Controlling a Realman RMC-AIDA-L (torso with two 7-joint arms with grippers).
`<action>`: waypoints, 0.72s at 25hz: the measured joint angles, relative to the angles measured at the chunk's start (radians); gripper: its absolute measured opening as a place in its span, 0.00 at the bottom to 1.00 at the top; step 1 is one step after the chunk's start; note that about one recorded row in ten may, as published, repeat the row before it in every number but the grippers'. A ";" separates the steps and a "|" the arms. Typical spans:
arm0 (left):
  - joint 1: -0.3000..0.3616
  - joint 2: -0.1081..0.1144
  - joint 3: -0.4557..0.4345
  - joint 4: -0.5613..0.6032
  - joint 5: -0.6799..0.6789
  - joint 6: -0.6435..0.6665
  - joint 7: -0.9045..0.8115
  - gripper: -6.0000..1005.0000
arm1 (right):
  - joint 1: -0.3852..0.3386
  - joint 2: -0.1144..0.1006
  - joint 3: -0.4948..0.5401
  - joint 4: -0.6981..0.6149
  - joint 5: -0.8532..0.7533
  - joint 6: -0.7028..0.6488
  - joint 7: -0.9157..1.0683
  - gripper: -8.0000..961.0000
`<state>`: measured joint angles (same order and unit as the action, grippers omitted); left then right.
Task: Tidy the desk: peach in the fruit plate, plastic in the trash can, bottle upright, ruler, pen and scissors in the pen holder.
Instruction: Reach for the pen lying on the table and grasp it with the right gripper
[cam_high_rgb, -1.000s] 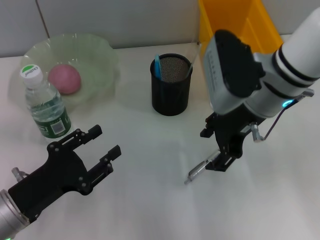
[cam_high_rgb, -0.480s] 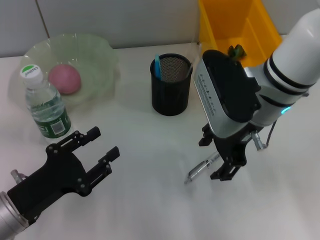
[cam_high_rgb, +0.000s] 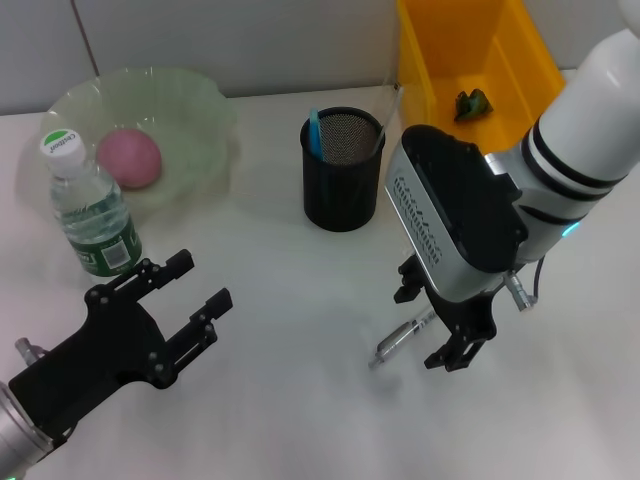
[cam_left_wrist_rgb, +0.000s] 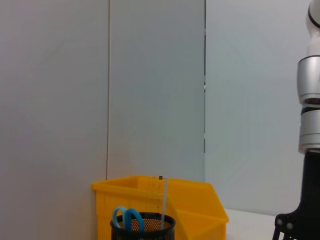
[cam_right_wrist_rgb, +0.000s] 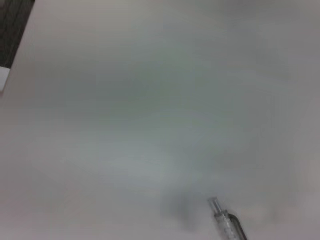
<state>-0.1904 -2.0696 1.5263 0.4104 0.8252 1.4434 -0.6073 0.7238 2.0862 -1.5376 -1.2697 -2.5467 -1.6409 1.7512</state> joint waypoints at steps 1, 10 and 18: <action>0.000 0.000 -0.002 -0.003 0.000 0.000 0.000 0.58 | 0.000 0.000 -0.003 0.001 -0.001 0.004 -0.006 0.81; -0.002 0.000 -0.005 -0.011 0.000 0.000 -0.007 0.58 | -0.010 0.000 -0.021 0.020 -0.008 0.050 -0.065 0.80; -0.002 -0.003 -0.013 -0.021 0.000 0.000 -0.010 0.58 | -0.008 0.000 -0.058 0.083 -0.005 0.114 -0.107 0.79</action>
<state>-0.1926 -2.0727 1.5135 0.3893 0.8252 1.4435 -0.6169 0.7160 2.0858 -1.5953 -1.1870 -2.5522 -1.5271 1.6446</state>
